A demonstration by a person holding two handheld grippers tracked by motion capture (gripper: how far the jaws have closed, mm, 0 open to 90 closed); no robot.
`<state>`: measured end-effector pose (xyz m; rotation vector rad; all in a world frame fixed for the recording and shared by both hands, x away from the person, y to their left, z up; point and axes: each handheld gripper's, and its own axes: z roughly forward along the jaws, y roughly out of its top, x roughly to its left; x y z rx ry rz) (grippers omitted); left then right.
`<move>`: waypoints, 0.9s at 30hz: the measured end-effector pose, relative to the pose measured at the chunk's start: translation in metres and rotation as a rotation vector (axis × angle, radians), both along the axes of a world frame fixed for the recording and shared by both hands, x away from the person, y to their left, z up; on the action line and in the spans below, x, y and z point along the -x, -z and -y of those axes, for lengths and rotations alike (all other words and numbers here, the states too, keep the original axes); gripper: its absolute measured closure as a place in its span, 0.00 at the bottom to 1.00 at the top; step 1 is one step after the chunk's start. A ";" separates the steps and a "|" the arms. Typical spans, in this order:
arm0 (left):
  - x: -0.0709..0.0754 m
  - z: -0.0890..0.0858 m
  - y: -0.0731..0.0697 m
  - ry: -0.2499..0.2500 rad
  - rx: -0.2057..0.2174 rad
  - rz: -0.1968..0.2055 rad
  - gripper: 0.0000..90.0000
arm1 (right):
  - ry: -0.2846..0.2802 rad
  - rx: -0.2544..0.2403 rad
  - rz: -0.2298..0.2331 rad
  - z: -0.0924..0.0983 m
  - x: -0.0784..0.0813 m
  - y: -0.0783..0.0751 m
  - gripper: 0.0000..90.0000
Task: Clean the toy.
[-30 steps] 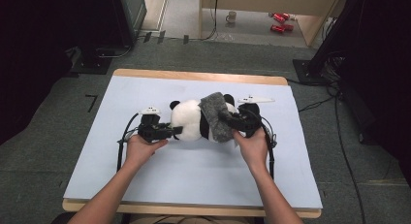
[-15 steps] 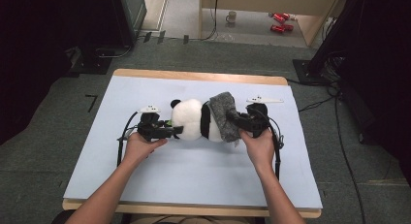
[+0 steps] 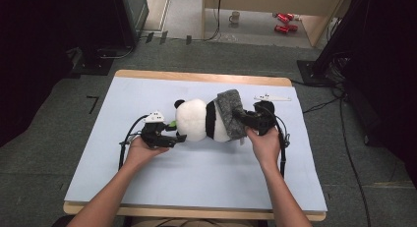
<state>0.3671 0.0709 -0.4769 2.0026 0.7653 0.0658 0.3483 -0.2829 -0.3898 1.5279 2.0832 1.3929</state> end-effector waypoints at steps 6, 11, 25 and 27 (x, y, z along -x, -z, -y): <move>-0.002 0.007 0.009 0.003 0.010 -0.008 0.38 | 0.001 -0.002 0.003 -0.001 -0.002 0.000 0.85; -0.003 0.011 0.013 -0.032 0.006 -0.062 0.56 | -0.016 -0.029 0.011 -0.003 -0.001 -0.003 0.87; 0.010 0.012 -0.009 -0.043 0.022 -0.100 0.79 | -0.179 -0.078 0.002 -0.055 0.015 -0.015 0.87; 0.014 0.011 -0.013 -0.043 0.026 -0.112 0.79 | -0.204 -0.082 -0.008 -0.066 0.018 -0.013 0.87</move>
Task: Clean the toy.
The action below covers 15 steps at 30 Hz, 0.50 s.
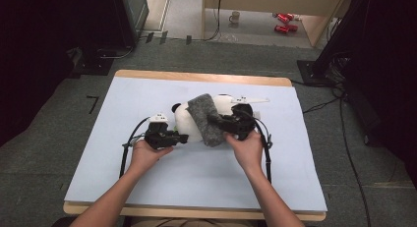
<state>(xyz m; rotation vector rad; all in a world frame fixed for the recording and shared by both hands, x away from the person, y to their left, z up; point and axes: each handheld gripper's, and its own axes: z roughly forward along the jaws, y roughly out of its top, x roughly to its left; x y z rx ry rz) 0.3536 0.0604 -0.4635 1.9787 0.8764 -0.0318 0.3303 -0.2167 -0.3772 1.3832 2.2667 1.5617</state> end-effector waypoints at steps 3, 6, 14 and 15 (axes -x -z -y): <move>0.005 -0.002 -0.006 -0.008 0.019 -0.011 0.79 | -0.029 0.003 -0.007 -0.016 0.003 0.006 0.87; 0.008 -0.003 -0.010 -0.009 0.021 -0.010 0.79 | -0.049 0.004 -0.017 -0.029 0.003 0.016 0.87; 0.006 -0.002 -0.002 -0.028 -0.005 -0.039 0.79 | -0.052 0.113 -0.008 -0.033 -0.007 0.037 0.85; 0.005 -0.003 -0.002 -0.030 -0.007 -0.038 0.79 | -0.042 0.130 -0.004 -0.030 -0.008 0.036 0.85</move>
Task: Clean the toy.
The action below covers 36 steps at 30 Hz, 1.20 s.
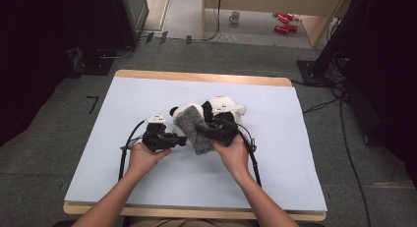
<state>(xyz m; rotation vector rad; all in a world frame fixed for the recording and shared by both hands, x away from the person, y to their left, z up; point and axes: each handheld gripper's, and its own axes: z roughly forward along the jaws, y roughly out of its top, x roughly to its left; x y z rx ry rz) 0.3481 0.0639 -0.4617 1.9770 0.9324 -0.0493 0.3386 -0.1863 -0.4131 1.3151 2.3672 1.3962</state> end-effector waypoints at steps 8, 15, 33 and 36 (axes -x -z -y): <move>-0.008 -0.008 0.003 -0.009 0.001 -0.007 0.79 | 0.087 0.019 0.007 0.029 -0.008 -0.006 0.86; -0.015 -0.013 0.004 -0.007 0.000 -0.008 0.79 | 0.178 -0.025 0.015 0.062 -0.012 -0.013 0.86; -0.020 -0.014 0.008 -0.001 0.021 -0.033 0.79 | 0.294 -0.056 0.016 0.110 -0.012 -0.015 0.87; -0.019 -0.013 0.008 -0.002 0.021 -0.029 0.79 | 0.284 -0.077 0.030 0.108 -0.009 -0.025 0.87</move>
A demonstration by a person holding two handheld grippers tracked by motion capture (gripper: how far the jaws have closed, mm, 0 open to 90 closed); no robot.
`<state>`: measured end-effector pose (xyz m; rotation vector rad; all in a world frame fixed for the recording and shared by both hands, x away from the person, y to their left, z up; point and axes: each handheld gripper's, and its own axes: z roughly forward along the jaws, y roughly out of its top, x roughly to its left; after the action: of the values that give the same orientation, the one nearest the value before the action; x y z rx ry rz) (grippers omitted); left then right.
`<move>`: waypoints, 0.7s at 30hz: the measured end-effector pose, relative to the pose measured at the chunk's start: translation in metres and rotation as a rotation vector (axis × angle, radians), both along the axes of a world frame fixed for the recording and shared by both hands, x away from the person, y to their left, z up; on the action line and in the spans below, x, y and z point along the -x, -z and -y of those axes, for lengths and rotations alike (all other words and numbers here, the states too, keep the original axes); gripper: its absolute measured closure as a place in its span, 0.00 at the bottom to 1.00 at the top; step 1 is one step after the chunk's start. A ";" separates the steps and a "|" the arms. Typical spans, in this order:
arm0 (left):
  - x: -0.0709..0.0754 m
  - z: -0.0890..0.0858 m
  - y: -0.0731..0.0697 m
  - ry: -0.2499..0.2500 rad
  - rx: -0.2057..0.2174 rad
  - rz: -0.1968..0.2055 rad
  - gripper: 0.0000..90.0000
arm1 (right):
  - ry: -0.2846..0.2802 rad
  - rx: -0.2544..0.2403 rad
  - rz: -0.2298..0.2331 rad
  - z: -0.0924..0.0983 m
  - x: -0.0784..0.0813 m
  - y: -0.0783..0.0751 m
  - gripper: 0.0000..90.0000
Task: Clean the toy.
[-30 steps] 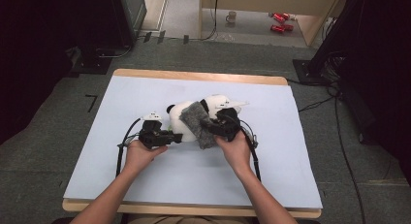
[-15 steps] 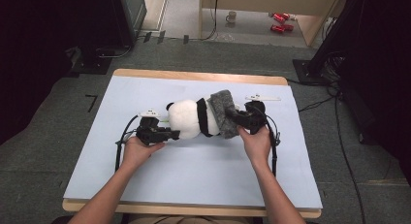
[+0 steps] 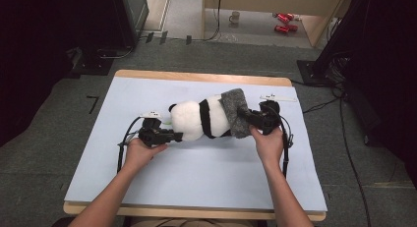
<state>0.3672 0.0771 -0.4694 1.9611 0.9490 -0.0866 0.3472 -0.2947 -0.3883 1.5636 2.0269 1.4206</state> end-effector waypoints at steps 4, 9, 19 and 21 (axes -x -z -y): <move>0.002 0.002 -0.001 -0.006 -0.001 0.006 0.79 | -0.084 -0.051 0.029 -0.021 0.007 -0.015 0.87; 0.004 0.003 -0.003 -0.014 0.004 0.006 0.79 | -0.186 -0.057 0.010 -0.055 0.010 -0.012 0.87; 0.022 0.009 -0.014 -0.031 0.025 0.037 0.79 | -0.326 -0.039 -0.041 -0.110 0.008 0.007 0.87; 0.023 0.008 -0.014 -0.036 0.011 0.026 0.79 | -0.331 0.007 -0.057 -0.116 0.006 0.015 0.86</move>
<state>0.3441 0.0695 -0.4550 1.9296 0.9637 -0.0456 0.3411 -0.1785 -0.4038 1.3242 2.4095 1.4873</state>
